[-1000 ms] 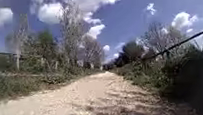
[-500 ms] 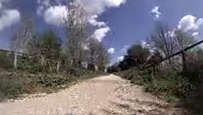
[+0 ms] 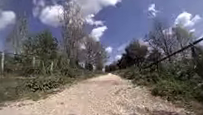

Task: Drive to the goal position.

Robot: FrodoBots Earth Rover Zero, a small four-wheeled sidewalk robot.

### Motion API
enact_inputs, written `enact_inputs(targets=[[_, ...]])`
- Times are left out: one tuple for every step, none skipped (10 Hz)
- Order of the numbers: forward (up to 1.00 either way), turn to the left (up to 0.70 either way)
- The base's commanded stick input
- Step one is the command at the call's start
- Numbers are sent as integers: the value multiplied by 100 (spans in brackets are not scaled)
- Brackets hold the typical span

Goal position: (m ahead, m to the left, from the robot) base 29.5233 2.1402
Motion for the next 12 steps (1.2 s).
enact_inputs(targets=[[82,0],[82,0],[82,0],[82,-31],[82,-5],[82,0],[82,0],[82,0],[82,-17],[82,-31],[82,0],[82,0]])
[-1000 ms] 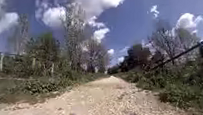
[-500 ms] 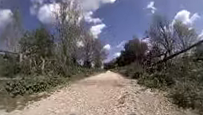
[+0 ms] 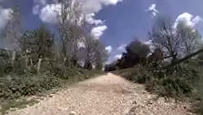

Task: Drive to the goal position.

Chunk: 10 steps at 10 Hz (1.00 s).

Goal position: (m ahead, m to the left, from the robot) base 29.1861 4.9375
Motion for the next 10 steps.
enact_inputs(targets=[[82,0],[82,-31],[82,-32],[82,-7],[82,0],[82,0],[82,-28],[82,-33],[82,-13],[82,0]])
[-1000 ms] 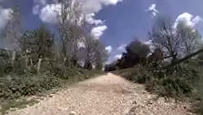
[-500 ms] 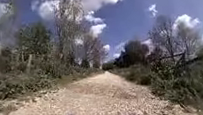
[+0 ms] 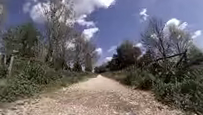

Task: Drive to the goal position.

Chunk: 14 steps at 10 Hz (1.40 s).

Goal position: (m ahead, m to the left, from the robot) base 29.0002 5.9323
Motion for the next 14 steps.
enact_inputs(targets=[[82,0],[82,0],[82,0],[82,0],[82,0],[83,0],[84,0],[84,0],[85,0],[85,0],[85,0],[85,0],[85,0],[85,0]])
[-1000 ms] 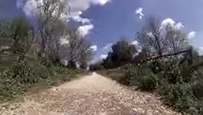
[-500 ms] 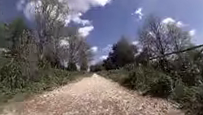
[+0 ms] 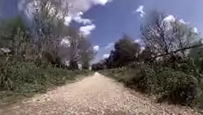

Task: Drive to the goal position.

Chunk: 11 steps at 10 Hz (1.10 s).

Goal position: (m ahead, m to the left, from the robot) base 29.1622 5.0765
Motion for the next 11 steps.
enact_inputs(targets=[[85,0],[85,0],[85,0],[85,0],[85,0],[85,0],[85,0],[85,0],[85,0],[85,0],[85,0]])
